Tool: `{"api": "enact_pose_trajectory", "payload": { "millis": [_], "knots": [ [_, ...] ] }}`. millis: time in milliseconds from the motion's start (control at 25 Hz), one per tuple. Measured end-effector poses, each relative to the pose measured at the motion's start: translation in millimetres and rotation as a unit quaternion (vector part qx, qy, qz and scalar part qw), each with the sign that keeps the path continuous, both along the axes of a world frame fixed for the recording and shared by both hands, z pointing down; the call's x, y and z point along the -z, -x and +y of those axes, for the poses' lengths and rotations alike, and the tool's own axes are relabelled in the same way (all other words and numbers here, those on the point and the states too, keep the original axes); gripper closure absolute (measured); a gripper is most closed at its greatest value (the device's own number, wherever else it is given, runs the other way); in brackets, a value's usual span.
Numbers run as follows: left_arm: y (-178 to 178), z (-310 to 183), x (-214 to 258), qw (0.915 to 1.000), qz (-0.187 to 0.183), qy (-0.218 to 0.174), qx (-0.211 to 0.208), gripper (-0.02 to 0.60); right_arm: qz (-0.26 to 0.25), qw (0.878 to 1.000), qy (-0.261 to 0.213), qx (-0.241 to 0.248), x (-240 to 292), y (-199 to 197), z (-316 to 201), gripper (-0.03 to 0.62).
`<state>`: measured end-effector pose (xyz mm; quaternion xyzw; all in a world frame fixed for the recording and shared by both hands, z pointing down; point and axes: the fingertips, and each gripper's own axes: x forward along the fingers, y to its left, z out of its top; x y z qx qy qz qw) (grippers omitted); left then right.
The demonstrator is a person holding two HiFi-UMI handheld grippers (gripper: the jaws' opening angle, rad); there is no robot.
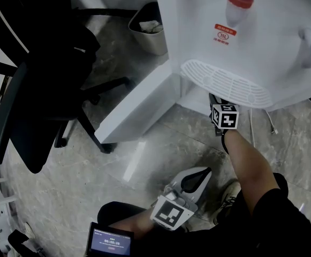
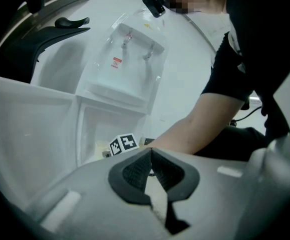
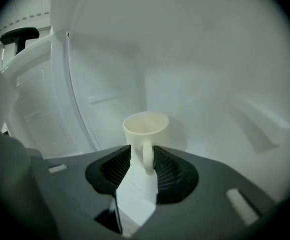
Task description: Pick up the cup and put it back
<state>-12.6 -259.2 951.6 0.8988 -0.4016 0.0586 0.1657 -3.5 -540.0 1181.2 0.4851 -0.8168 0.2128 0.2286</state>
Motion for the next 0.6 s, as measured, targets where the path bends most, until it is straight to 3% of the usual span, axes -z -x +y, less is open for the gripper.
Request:
{"api": "enact_pose_trajectory", "payload": {
  "millis": [240, 440, 520, 600],
  "knots": [
    [0.6, 0.2, 3.0, 1.0000, 0.003, -0.005, 0.001, 0.577, 0.003, 1.000, 0.000, -0.010, 0.9, -2.6, 1.6, 0.385],
    [-0.6, 0.3, 5.1, 0.9999, -0.002, -0.011, -0.003, 0.577, -0.001, 0.997, -0.012, -0.073, 12.7, -22.3, 15.2, 0.386],
    [1.3, -2.3, 6.0, 0.9999, -0.003, -0.015, -0.001, 0.577, 0.024, 0.995, -0.032, -0.090, 19.2, -29.6, 25.8, 0.449],
    [2.3, -4.4, 9.1, 0.9998, 0.001, -0.020, 0.000, 0.577, 0.041, 0.992, -0.049, -0.107, 25.5, -35.7, 34.5, 0.586]
  ]
}}
